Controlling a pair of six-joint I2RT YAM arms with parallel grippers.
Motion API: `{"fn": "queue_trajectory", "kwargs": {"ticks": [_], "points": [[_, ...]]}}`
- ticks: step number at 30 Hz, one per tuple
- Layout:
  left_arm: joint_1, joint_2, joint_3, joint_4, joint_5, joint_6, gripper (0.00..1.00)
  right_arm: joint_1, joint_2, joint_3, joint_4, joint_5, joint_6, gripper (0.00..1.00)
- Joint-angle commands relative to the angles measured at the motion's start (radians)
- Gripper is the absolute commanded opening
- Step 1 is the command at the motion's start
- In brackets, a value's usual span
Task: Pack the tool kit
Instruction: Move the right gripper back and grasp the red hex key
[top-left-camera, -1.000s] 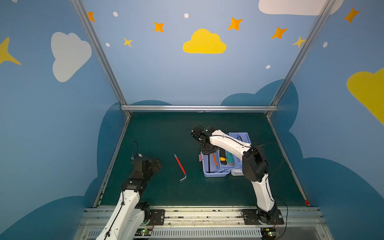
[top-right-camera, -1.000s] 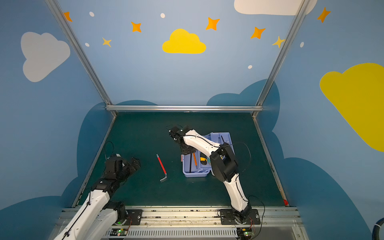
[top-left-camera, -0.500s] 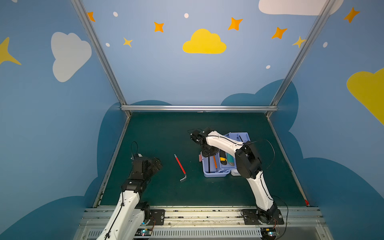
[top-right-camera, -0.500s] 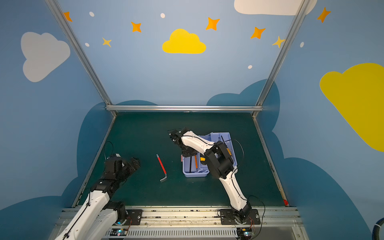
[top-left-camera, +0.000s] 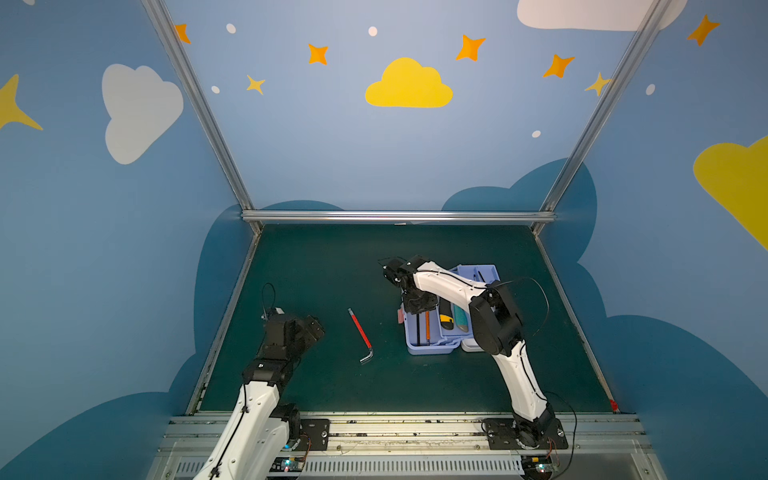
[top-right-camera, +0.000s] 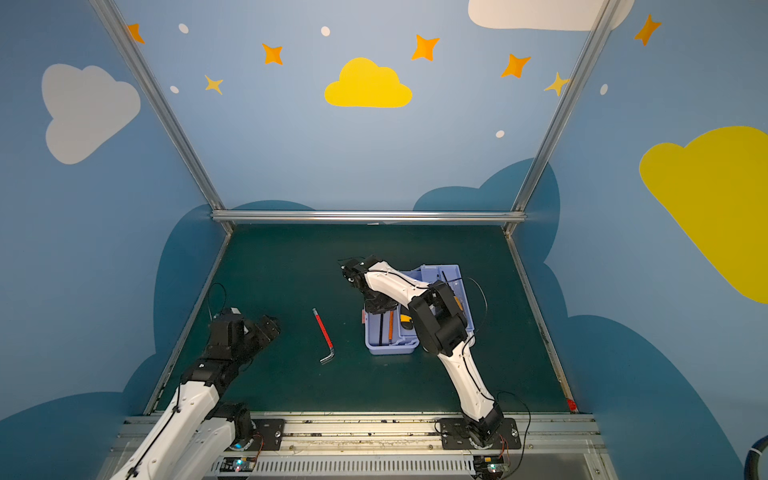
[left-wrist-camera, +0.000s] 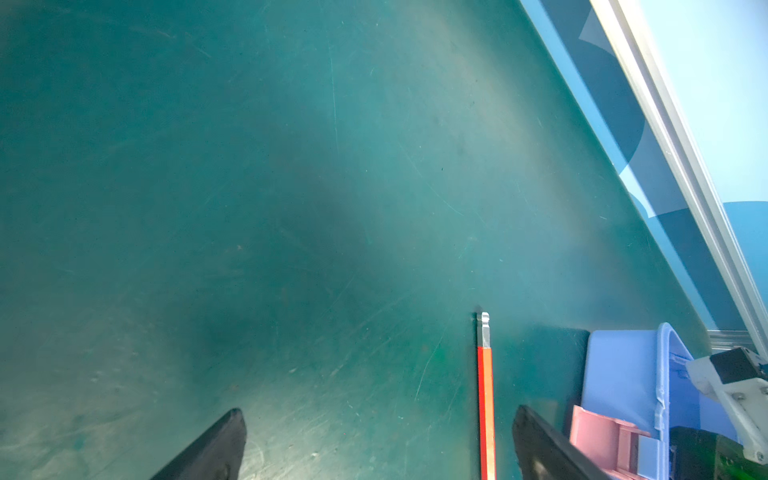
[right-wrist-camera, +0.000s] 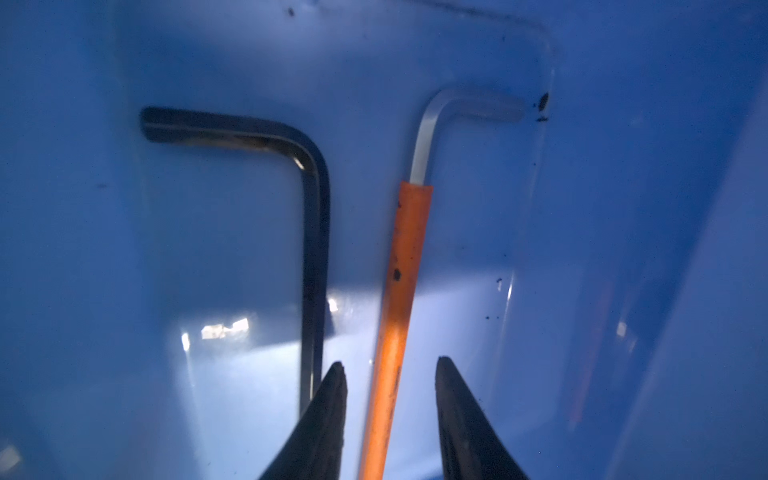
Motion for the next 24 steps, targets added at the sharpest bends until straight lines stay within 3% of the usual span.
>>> {"fn": "queue_trajectory", "kwargs": {"ticks": [1, 8, 13, 15, 19, 24], "points": [[0.004, -0.026, -0.004, -0.039, -0.036, 0.01, 1.0, 0.015, -0.085, 0.033, -0.054, 0.011, -0.03, 0.37], [0.004, -0.064, -0.011, -0.052, -0.105, -0.036, 1.0, 0.105, -0.237, 0.05, 0.071, -0.079, -0.185, 0.4], [0.004, -0.067, 0.03, -0.091, -0.085, -0.034, 1.0, 0.166, -0.141, 0.123, 0.209, -0.431, -0.312, 0.4], [0.004, -0.07, 0.042, -0.106, -0.102, -0.025, 1.0, 0.195, -0.077, 0.178, 0.214, -0.48, -0.329, 0.4], [0.006, -0.087, 0.057, -0.141, -0.116, -0.029, 1.0, 0.245, 0.064, 0.342, 0.142, -0.443, -0.367, 0.4], [0.005, -0.108, 0.036, -0.12, -0.056, -0.072, 1.0, 0.271, 0.186, 0.472, 0.059, -0.372, -0.377, 0.4]]}}
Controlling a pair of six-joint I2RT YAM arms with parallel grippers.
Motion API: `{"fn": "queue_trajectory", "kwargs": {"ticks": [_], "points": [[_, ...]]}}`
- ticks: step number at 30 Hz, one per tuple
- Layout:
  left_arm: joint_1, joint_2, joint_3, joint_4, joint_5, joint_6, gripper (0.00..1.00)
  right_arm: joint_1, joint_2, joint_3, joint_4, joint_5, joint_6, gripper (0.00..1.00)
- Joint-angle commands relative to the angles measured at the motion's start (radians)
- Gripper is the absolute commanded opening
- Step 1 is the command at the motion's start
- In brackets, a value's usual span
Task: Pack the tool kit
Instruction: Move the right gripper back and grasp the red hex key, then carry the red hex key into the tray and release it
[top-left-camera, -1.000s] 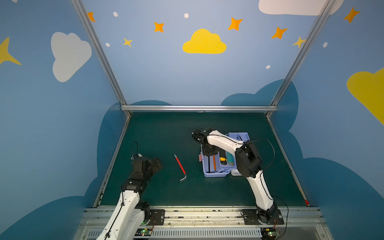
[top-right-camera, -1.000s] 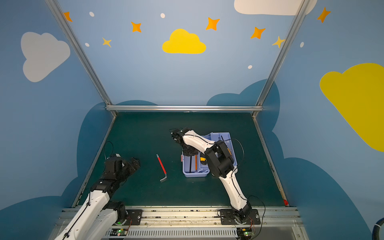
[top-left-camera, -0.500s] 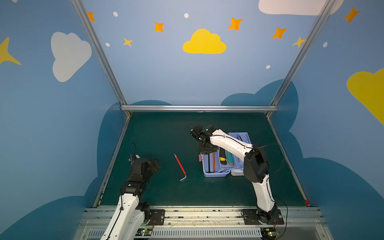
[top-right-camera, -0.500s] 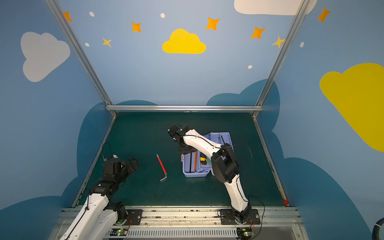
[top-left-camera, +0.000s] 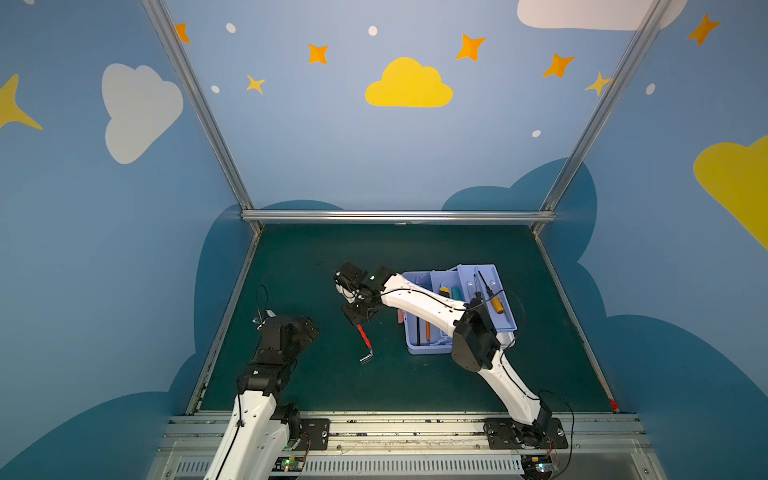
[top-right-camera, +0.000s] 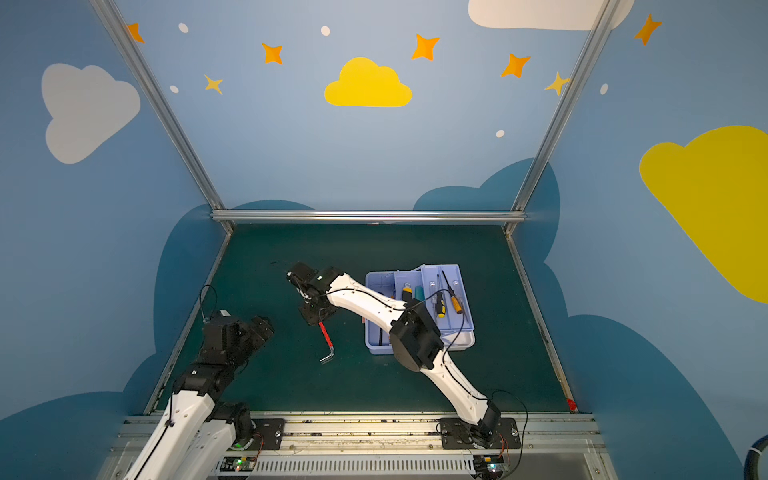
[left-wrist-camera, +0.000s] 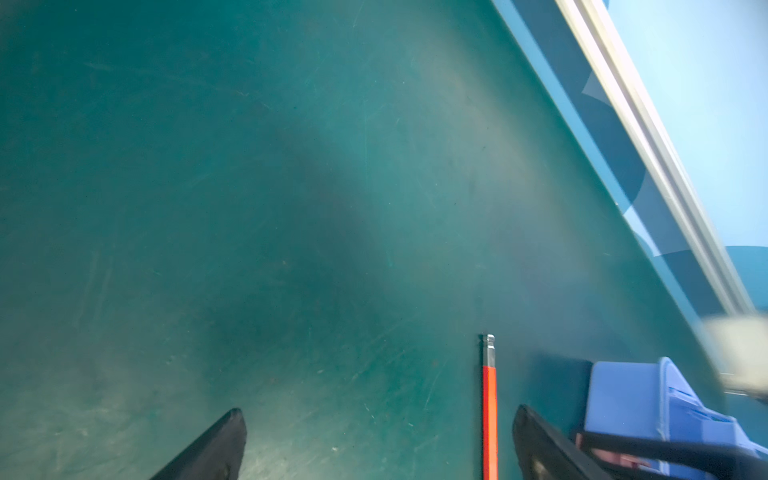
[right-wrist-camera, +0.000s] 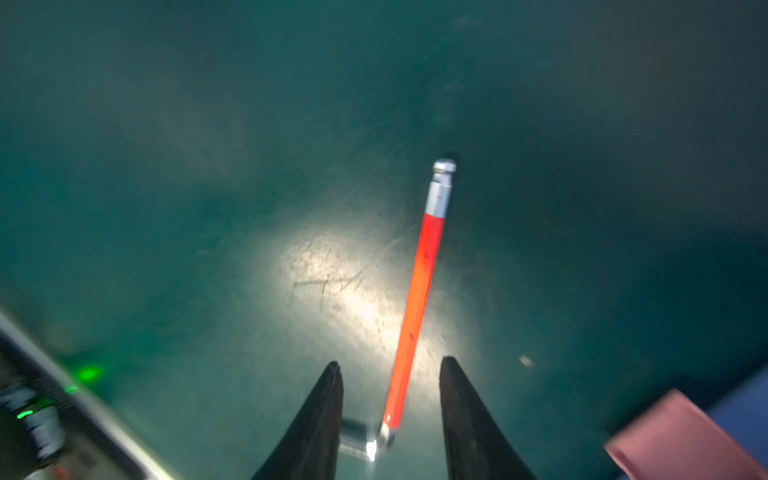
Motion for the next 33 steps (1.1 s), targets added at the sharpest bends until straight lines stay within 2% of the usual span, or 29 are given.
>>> {"fn": "queue_trajectory", "kwargs": {"ticks": [1, 14, 20, 25, 27, 33], "points": [[0.003, -0.015, 0.001, -0.012, 0.033, -0.03, 1.0, 0.015, 0.033, 0.059, -0.085, 0.04, -0.034, 0.4], [0.003, -0.043, -0.015, -0.018, 0.022, -0.015, 1.0, 0.036, 0.135, 0.067, -0.109, 0.083, -0.051, 0.34], [0.004, -0.043, -0.011, -0.022, 0.019, -0.015, 1.0, 0.04, 0.156, 0.077, -0.107, 0.105, -0.084, 0.24], [0.003, -0.044, -0.01, -0.027, 0.017, -0.01, 1.0, 0.04, 0.151, 0.09, -0.116, 0.151, -0.064, 0.01], [0.003, -0.047, -0.009, -0.026, 0.017, -0.01, 1.0, 0.035, 0.133, 0.093, -0.122, 0.187, -0.024, 0.0], [0.003, -0.038, -0.006, -0.005, 0.046, -0.008, 1.0, -0.002, 0.03, 0.101, -0.122, 0.122, 0.029, 0.0]]}}
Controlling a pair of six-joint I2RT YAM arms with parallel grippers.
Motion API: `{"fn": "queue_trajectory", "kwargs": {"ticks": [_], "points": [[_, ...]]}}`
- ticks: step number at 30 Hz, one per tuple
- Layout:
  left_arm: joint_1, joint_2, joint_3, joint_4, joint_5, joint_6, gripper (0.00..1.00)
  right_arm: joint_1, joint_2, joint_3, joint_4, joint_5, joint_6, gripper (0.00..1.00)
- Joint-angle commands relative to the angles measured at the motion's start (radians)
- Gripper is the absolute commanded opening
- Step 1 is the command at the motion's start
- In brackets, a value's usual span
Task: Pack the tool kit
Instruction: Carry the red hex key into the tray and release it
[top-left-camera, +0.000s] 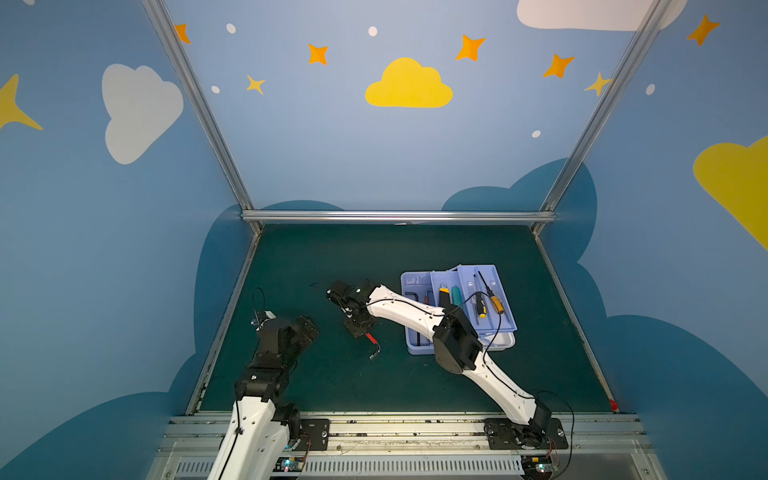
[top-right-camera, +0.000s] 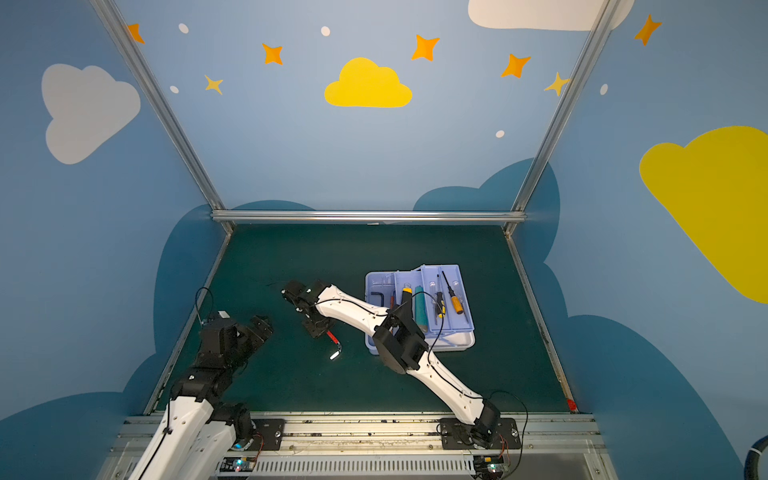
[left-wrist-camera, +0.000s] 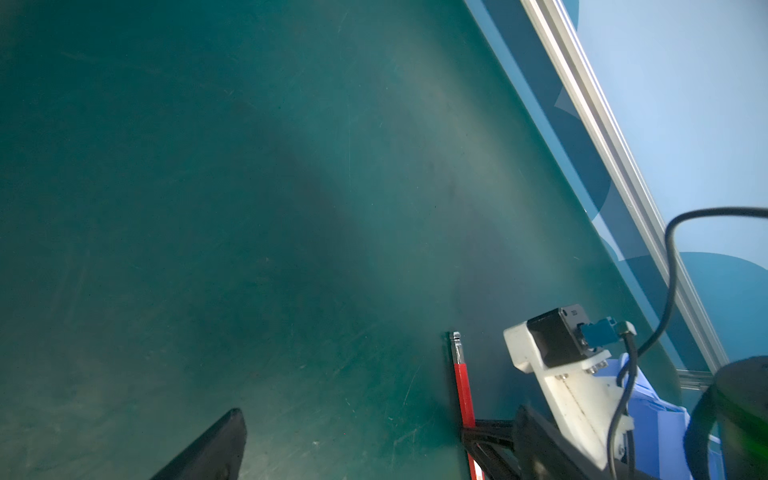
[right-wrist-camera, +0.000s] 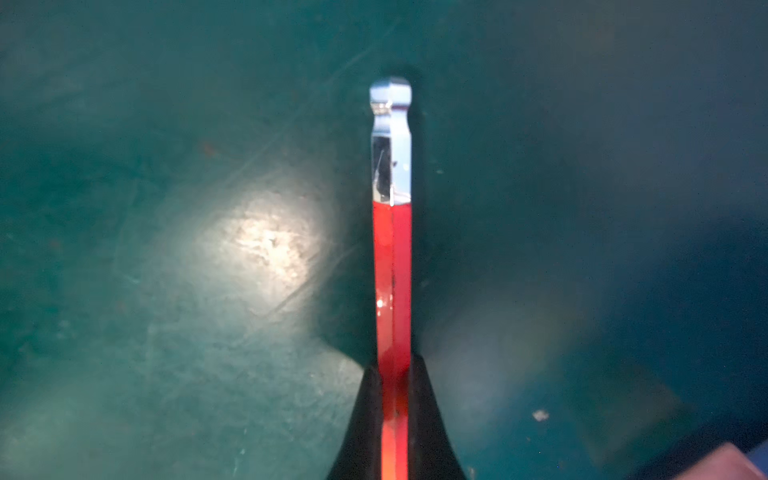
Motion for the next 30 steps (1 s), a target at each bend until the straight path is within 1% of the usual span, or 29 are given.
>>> {"fn": "queue_trajectory", "kwargs": {"ticks": [1, 5, 9, 13, 18, 21, 24, 26, 30], "points": [[0.003, 0.004, -0.002, 0.006, 0.03, 0.016, 1.0, -0.03, -0.116, 0.027, -0.021, -0.011, 0.06, 0.0], [0.002, 0.034, -0.007, 0.044, 0.058, 0.018, 1.0, -0.072, -0.223, -0.03, -0.018, 0.014, 0.128, 0.0], [0.003, 0.071, -0.021, 0.109, 0.098, 0.018, 1.0, -0.139, -0.344, -0.141, -0.005, -0.016, 0.233, 0.0], [-0.001, 0.106, -0.021, 0.144, 0.13, 0.024, 1.0, -0.194, -0.482, -0.32, 0.064, -0.006, 0.263, 0.0], [-0.006, 0.165, 0.0, 0.15, 0.147, 0.034, 1.0, -0.253, -0.611, -0.505, 0.089, 0.079, 0.28, 0.0], [-0.016, 0.18, -0.006, 0.191, 0.169, 0.025, 1.0, -0.279, -0.63, -0.574, 0.088, 0.096, 0.288, 0.0], [-0.035, 0.195, 0.001, 0.207, 0.169, 0.024, 1.0, -0.283, -0.613, -0.608, 0.097, 0.1, 0.294, 0.0], [-0.052, 0.217, 0.017, 0.193, 0.16, 0.024, 1.0, -0.284, -0.585, -0.608, 0.096, 0.098, 0.297, 0.0], [-0.089, 0.271, 0.047, 0.19, 0.166, 0.033, 1.0, -0.286, -0.525, -0.602, 0.096, 0.13, 0.311, 0.0]]}}
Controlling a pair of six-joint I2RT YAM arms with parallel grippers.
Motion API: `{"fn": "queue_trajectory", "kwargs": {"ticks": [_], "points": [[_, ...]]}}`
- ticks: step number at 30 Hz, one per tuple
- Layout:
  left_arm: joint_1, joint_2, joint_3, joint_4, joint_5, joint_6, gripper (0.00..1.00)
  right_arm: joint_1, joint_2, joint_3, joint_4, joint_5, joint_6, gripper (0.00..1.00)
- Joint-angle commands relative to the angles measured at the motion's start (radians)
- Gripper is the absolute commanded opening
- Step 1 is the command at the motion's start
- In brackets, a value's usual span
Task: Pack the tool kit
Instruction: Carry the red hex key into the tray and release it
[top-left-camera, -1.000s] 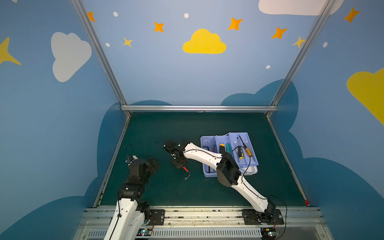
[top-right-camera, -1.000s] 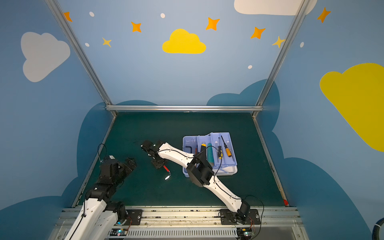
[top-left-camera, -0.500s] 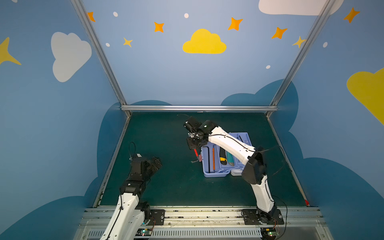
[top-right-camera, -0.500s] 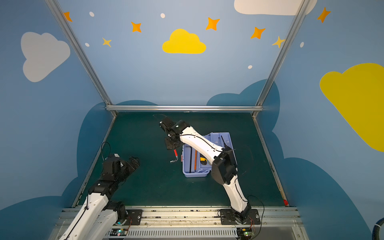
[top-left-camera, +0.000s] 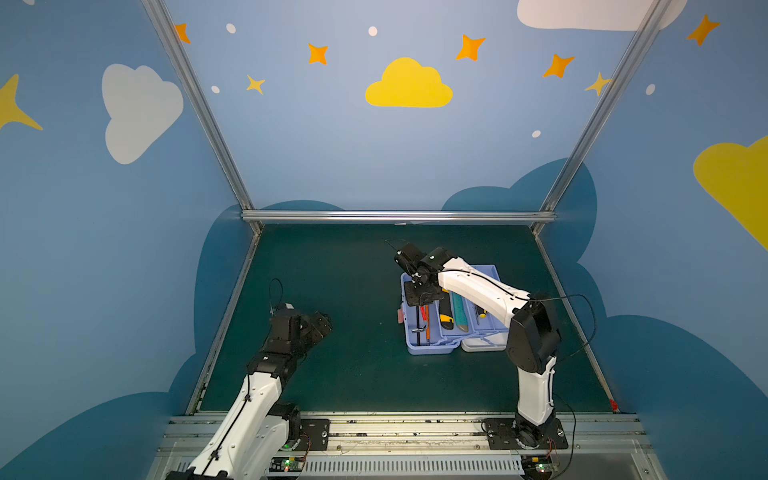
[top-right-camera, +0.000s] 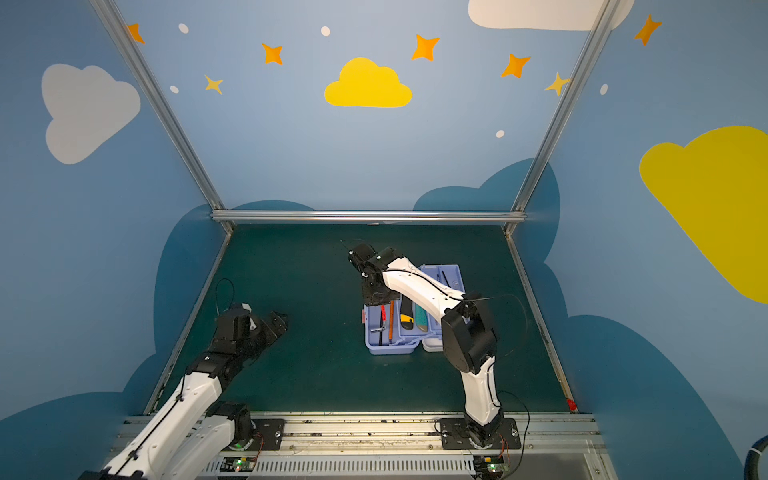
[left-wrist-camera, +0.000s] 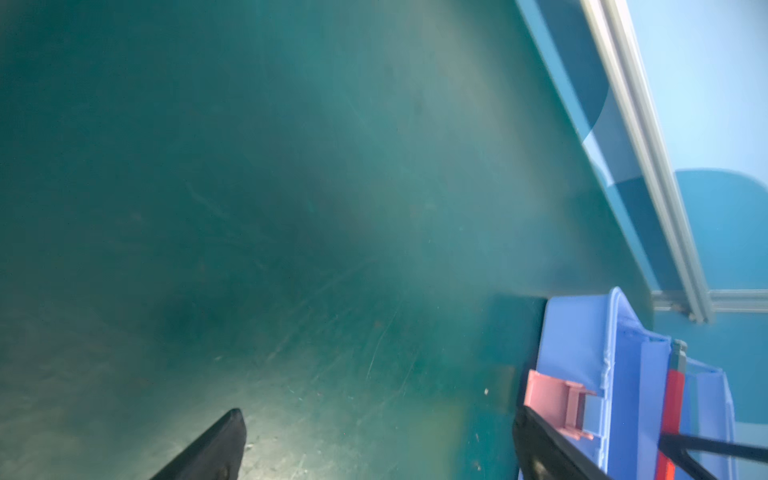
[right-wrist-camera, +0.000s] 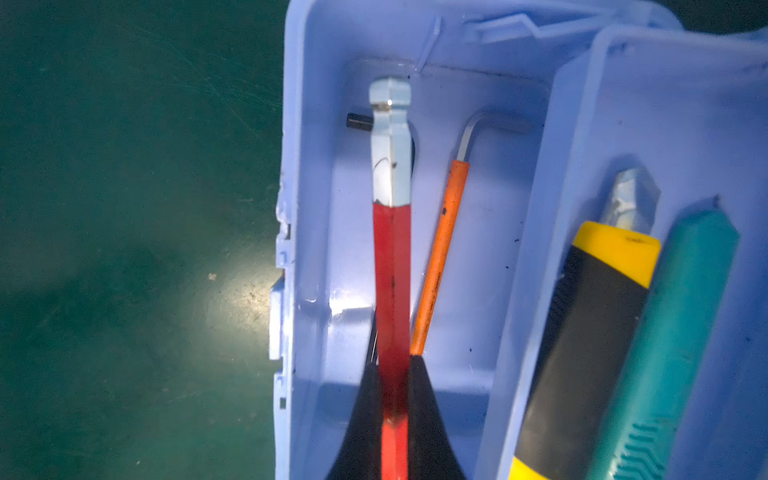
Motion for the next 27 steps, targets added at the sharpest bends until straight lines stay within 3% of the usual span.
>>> {"fn": "queue_trajectory", "kwargs": {"ticks": [1, 20, 27], "points": [[-0.031, 0.023, 0.038, 0.022, 0.01, 0.015, 1.0, -0.003, 0.051, 0.012, 0.011, 0.039, 0.025, 0.0], [-0.167, 0.131, 0.049, 0.114, 0.052, 0.047, 1.0, -0.047, 0.142, -0.014, 0.034, 0.019, 0.07, 0.0], [-0.207, 0.169, 0.109, 0.118, 0.085, 0.096, 1.0, -0.047, 0.158, -0.023, 0.048, 0.001, 0.083, 0.14]]}}
